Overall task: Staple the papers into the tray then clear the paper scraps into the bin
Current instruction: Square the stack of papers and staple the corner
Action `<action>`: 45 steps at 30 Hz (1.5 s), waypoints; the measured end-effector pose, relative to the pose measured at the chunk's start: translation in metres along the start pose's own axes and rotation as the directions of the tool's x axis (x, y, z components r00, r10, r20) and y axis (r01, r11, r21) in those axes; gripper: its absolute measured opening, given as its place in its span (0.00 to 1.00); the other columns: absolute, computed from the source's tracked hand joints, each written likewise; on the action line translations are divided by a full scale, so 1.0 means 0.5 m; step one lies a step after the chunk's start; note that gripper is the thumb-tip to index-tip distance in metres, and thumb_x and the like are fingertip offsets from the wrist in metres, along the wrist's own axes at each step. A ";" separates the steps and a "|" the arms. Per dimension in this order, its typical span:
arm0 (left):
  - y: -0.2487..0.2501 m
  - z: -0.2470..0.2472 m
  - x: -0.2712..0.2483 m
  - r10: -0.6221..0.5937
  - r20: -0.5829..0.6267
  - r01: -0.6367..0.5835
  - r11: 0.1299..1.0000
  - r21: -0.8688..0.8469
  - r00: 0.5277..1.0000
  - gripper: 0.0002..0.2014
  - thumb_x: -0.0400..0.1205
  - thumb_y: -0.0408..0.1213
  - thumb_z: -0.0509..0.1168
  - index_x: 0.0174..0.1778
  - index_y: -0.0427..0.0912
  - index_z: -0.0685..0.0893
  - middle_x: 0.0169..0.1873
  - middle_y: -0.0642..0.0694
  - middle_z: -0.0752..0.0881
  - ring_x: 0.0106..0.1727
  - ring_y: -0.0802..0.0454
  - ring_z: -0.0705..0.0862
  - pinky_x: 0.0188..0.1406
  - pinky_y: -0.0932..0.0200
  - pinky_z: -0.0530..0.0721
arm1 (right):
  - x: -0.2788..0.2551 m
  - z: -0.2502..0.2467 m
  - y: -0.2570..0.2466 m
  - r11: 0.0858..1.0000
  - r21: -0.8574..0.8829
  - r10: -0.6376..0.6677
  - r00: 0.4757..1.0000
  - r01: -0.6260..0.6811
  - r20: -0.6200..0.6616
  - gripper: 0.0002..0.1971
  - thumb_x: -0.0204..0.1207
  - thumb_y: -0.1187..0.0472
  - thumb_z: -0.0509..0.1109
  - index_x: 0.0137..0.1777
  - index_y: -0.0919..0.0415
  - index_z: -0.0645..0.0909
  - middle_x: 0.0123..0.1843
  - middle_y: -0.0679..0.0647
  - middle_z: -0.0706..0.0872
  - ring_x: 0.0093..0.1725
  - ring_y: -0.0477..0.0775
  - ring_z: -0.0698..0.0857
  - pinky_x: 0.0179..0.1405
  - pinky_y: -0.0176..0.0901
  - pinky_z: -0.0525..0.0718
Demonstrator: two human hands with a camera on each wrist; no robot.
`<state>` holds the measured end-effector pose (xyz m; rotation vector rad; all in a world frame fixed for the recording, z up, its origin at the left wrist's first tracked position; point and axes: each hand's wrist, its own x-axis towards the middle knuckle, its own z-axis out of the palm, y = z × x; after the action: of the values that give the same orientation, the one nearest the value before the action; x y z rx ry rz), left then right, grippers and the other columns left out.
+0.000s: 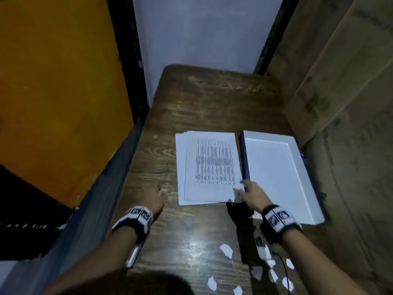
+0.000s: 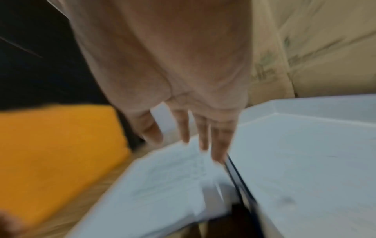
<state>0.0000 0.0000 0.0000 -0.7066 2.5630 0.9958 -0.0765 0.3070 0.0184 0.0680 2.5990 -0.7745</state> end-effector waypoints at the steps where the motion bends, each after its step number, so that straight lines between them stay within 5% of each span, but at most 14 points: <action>1: 0.019 0.026 0.027 0.004 -0.015 -0.003 1.000 0.030 1.000 0.22 0.82 0.43 0.64 0.69 0.35 0.77 0.65 0.35 0.81 0.65 0.34 0.80 0.64 0.47 0.79 | 0.050 0.008 -0.005 1.000 -0.003 -0.006 0.999 0.006 -0.036 0.24 0.79 0.57 0.67 0.72 0.67 0.73 0.62 0.67 0.80 0.57 0.60 0.82 0.53 0.38 0.73; 4: 0.078 0.078 0.074 -0.054 0.016 0.050 0.986 0.162 0.998 0.34 0.82 0.52 0.62 0.79 0.33 0.66 0.79 0.31 0.62 0.79 0.31 0.61 0.76 0.41 0.65 | 0.136 0.024 -0.041 0.996 -0.063 0.053 0.998 -0.055 -0.037 0.28 0.80 0.57 0.65 0.77 0.68 0.66 0.74 0.69 0.72 0.73 0.67 0.73 0.71 0.51 0.71; 7: 0.121 0.119 0.087 -0.078 0.048 0.064 0.968 0.244 0.996 0.42 0.81 0.60 0.60 0.81 0.31 0.60 0.80 0.30 0.54 0.81 0.30 0.50 0.77 0.39 0.61 | 0.174 0.076 -0.049 0.971 -0.200 0.118 0.990 -0.131 -0.078 0.31 0.80 0.51 0.63 0.78 0.66 0.61 0.78 0.69 0.65 0.75 0.70 0.69 0.71 0.59 0.70; 15: 0.186 0.113 0.103 -0.316 0.072 0.317 0.948 -0.003 0.946 0.45 0.79 0.50 0.69 0.82 0.30 0.53 0.82 0.31 0.50 0.80 0.31 0.61 0.74 0.44 0.70 | 0.192 0.121 -0.060 0.950 -0.260 0.156 0.985 -0.171 -0.080 0.28 0.75 0.51 0.70 0.71 0.61 0.67 0.75 0.67 0.63 0.75 0.69 0.61 0.68 0.67 0.70; 18: 0.178 0.108 0.125 -0.346 0.124 0.356 0.931 -0.078 0.930 0.42 0.75 0.51 0.68 0.78 0.27 0.64 0.77 0.29 0.67 0.73 0.34 0.73 0.68 0.47 0.77 | 0.186 0.117 -0.055 0.962 -0.225 0.143 0.987 -0.157 -0.079 0.24 0.71 0.54 0.75 0.64 0.59 0.72 0.71 0.65 0.65 0.73 0.68 0.62 0.66 0.66 0.73; 20: 0.174 0.104 0.130 -0.314 0.179 0.346 0.920 -0.184 0.932 0.32 0.72 0.45 0.70 0.67 0.27 0.76 0.58 0.36 0.83 0.53 0.39 0.85 0.48 0.54 0.82 | 0.183 0.115 -0.054 0.969 -0.194 0.140 0.988 -0.151 -0.069 0.21 0.70 0.58 0.74 0.62 0.58 0.75 0.68 0.64 0.66 0.70 0.67 0.63 0.62 0.61 0.76; 23: 0.177 0.092 0.116 -0.264 0.217 0.320 0.901 -0.291 0.940 0.10 0.75 0.29 0.70 0.51 0.32 0.80 0.37 0.39 0.80 0.40 0.44 0.79 0.37 0.56 0.75 | 0.177 0.117 -0.054 0.981 -0.100 0.158 0.984 -0.166 -0.078 0.14 0.71 0.64 0.71 0.57 0.56 0.79 0.67 0.63 0.67 0.69 0.66 0.64 0.62 0.56 0.78; 25: 0.184 0.078 0.099 -0.198 0.198 0.256 0.909 -0.330 0.960 0.09 0.75 0.23 0.68 0.50 0.35 0.81 0.39 0.39 0.83 0.43 0.42 0.83 0.35 0.57 0.79 | 0.174 0.117 -0.048 0.988 -0.029 0.151 0.985 -0.154 -0.077 0.10 0.69 0.69 0.68 0.46 0.53 0.80 0.66 0.61 0.70 0.67 0.64 0.68 0.59 0.52 0.80; 28: 0.177 0.057 0.068 -0.064 0.226 0.157 0.894 -0.421 0.972 0.32 0.75 0.16 0.65 0.75 0.44 0.74 0.59 0.40 0.85 0.58 0.37 0.86 0.45 0.53 0.85 | 0.162 0.106 -0.028 0.988 0.100 0.124 0.992 -0.121 -0.025 0.07 0.67 0.67 0.72 0.44 0.57 0.81 0.63 0.62 0.81 0.55 0.57 0.80 0.46 0.40 0.79; 32: 0.126 0.007 -0.006 0.033 0.183 0.088 0.785 -0.613 0.983 0.41 0.75 0.14 0.66 0.78 0.55 0.70 0.70 0.48 0.82 0.67 0.44 0.83 0.66 0.41 0.83 | 0.120 0.052 -0.030 0.881 0.438 0.133 0.983 -0.176 0.127 0.51 0.60 0.47 0.84 0.79 0.61 0.61 0.76 0.62 0.73 0.70 0.62 0.77 0.67 0.56 0.78; 35: 0.084 -0.030 -0.069 0.062 0.116 0.029 0.754 -0.657 0.991 0.36 0.74 0.18 0.71 0.75 0.51 0.74 0.61 0.51 0.86 0.63 0.50 0.84 0.63 0.45 0.84 | 0.066 0.011 -0.061 0.640 0.751 -0.048 0.967 -0.163 0.250 0.65 0.38 0.45 0.90 0.78 0.57 0.63 0.74 0.59 0.78 0.66 0.56 0.82 0.59 0.49 0.84; 37: 0.071 -0.048 -0.109 0.092 0.099 -0.005 0.755 -0.656 0.991 0.33 0.73 0.17 0.71 0.72 0.47 0.76 0.58 0.49 0.87 0.60 0.48 0.85 0.54 0.51 0.88 | 0.016 -0.006 -0.090 0.544 0.829 -0.189 0.944 -0.129 0.270 0.51 0.44 0.52 0.91 0.71 0.58 0.74 0.69 0.55 0.84 0.65 0.52 0.84 0.62 0.47 0.85; 40: 0.070 -0.082 -0.156 0.115 0.003 -0.078 0.696 -0.714 0.993 0.34 0.72 0.14 0.68 0.72 0.46 0.74 0.56 0.45 0.87 0.53 0.47 0.87 0.33 0.64 0.87 | -0.086 -0.009 -0.152 0.616 0.780 -0.245 0.968 0.110 0.057 0.22 0.72 0.70 0.75 0.65 0.56 0.78 0.58 0.43 0.86 0.54 0.37 0.87 0.65 0.46 0.82; 45: 0.073 -0.139 -0.264 0.062 -0.421 -0.373 0.588 -0.717 0.905 0.22 0.84 0.23 0.61 0.70 0.48 0.71 0.54 0.64 0.80 0.50 0.83 0.80 0.45 0.85 0.77 | -0.255 0.034 -0.231 0.665 0.648 -0.220 0.927 0.371 -0.305 0.12 0.76 0.70 0.70 0.57 0.58 0.81 0.50 0.45 0.87 0.49 0.31 0.86 0.59 0.36 0.84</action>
<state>0.0833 0.0192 0.1278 -0.8225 2.4385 2.3724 0.0268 0.2097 0.1171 -0.0689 2.3528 -1.9448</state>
